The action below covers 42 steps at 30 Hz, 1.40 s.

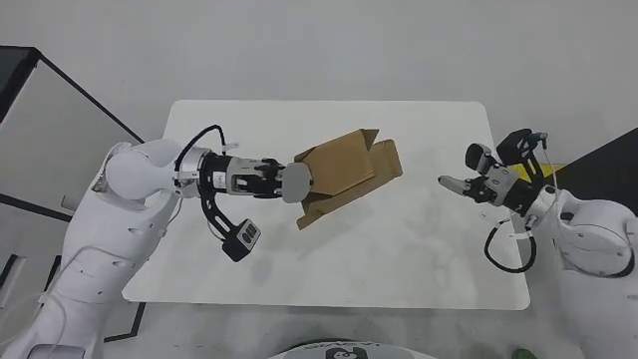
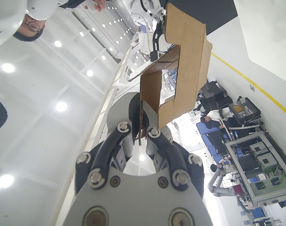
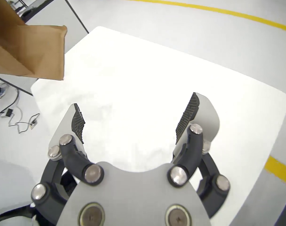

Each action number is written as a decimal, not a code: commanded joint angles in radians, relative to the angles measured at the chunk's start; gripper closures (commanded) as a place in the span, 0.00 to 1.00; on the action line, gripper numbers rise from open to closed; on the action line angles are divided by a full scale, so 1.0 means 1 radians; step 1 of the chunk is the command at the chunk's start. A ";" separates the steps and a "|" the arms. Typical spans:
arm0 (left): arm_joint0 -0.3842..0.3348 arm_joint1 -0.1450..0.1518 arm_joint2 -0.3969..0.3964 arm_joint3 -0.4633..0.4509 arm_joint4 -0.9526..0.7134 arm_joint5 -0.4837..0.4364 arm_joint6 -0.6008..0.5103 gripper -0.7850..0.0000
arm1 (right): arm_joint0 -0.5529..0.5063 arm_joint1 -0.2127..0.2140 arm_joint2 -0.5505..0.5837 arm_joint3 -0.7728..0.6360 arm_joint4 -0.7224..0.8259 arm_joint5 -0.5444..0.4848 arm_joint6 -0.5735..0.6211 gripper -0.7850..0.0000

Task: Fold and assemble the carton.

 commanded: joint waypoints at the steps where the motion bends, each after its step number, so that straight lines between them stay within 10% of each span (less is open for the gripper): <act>1: 0.000 0.000 0.000 -0.002 0.002 0.002 -0.003 1.00 | 0.000 0.000 0.000 0.000 -0.018 -0.001 -0.009 0.00; 9: 0.013 0.002 0.002 -0.012 0.019 -0.010 -0.022 1.00 | 0.002 0.005 -0.020 0.014 0.114 0.001 0.036 0.00; 19: 0.040 0.015 -0.028 -0.017 0.014 -0.022 0.013 1.00 | 0.120 0.052 -0.005 0.103 0.587 0.193 0.474 0.00; 42: 0.041 0.023 -0.015 -0.027 0.028 -0.024 0.029 1.00 | 0.200 0.127 -0.149 0.109 0.937 0.477 0.658 0.00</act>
